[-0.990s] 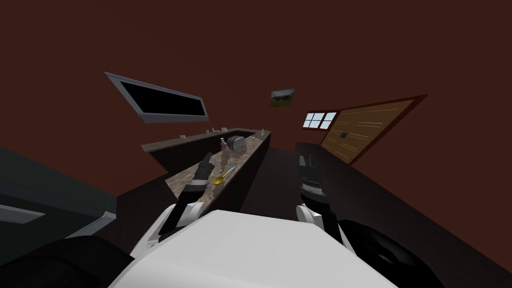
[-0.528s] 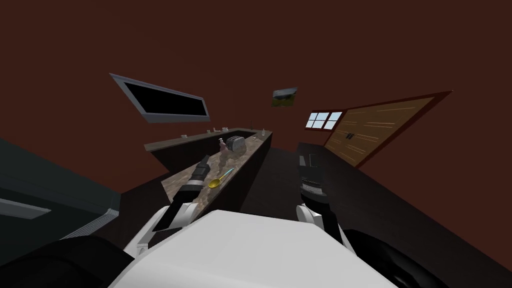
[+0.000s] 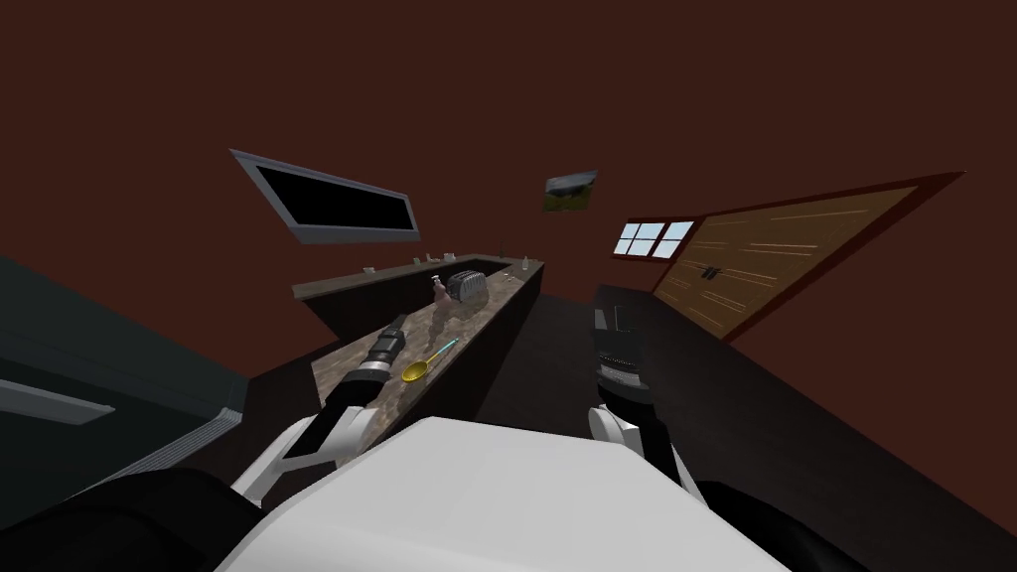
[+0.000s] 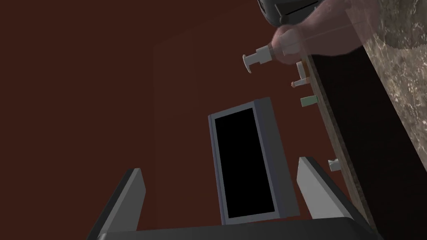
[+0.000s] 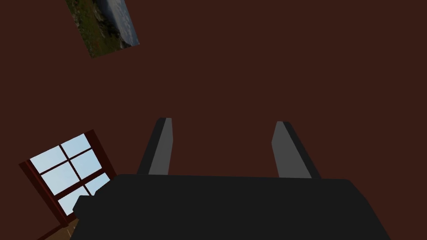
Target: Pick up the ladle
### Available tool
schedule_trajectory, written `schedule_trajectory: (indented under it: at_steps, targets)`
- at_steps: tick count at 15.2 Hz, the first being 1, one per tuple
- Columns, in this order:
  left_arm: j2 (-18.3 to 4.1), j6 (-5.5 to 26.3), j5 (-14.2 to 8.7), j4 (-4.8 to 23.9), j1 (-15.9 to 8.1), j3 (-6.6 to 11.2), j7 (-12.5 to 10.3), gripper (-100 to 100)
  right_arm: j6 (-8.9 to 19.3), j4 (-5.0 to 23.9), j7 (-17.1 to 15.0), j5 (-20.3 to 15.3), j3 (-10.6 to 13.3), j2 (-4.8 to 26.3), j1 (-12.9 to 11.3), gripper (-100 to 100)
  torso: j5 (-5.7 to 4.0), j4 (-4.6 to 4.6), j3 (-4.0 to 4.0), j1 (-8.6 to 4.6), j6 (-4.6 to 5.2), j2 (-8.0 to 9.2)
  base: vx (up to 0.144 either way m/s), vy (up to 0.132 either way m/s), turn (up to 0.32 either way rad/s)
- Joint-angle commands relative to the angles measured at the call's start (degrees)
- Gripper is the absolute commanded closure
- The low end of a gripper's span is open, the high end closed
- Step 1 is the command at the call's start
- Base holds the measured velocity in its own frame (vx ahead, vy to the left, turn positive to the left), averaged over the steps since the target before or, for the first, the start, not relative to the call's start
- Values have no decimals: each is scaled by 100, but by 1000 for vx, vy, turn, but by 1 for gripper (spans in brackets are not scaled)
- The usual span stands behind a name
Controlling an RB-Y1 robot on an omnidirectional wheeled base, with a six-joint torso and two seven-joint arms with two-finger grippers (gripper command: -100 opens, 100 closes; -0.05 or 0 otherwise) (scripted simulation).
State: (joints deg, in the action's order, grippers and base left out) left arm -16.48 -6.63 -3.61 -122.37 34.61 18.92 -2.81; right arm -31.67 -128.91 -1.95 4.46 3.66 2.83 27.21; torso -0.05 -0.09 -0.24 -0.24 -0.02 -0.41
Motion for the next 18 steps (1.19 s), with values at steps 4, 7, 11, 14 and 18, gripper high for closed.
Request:
schedule_trajectory:
  at_steps: [4, 7, 11, 14, 18]
  targets:
    - [-47, 595, -119, 31, 76, 205, 0, -100, 0, 0, 0, 0, 0, 0, 0, 0, 2, 2, 6, 11, 0, 9, 69, -46, 49]
    - [-101, 934, -224, 105, 127, 378, -12, -100, 0, 0, 0, 0, 0, 0, 0, 0, 0, 1, 1, 0, -1, 1, 95, -75, 70]
    - [-148, 1412, -331, 182, 179, 553, -25, -100, 0, 0, 0, 0, 0, 0, 0, 0, -1, -1, -2, -6, 0, -3, 87, -76, 61]
    - [-191, 1753, -441, 259, 230, 730, -38, -100, 0, 0, 0, 0, 0, 0, 0, 0, 0, -1, -2, -2, 1, -4, 90, -71, 63]
    - [-228, 2191, -552, 337, 281, 909, -52, -100, 0, 0, 0, 0, 0, 0, 0, 0, 1, 1, 2, 8, -1, 3, 70, -49, 48]
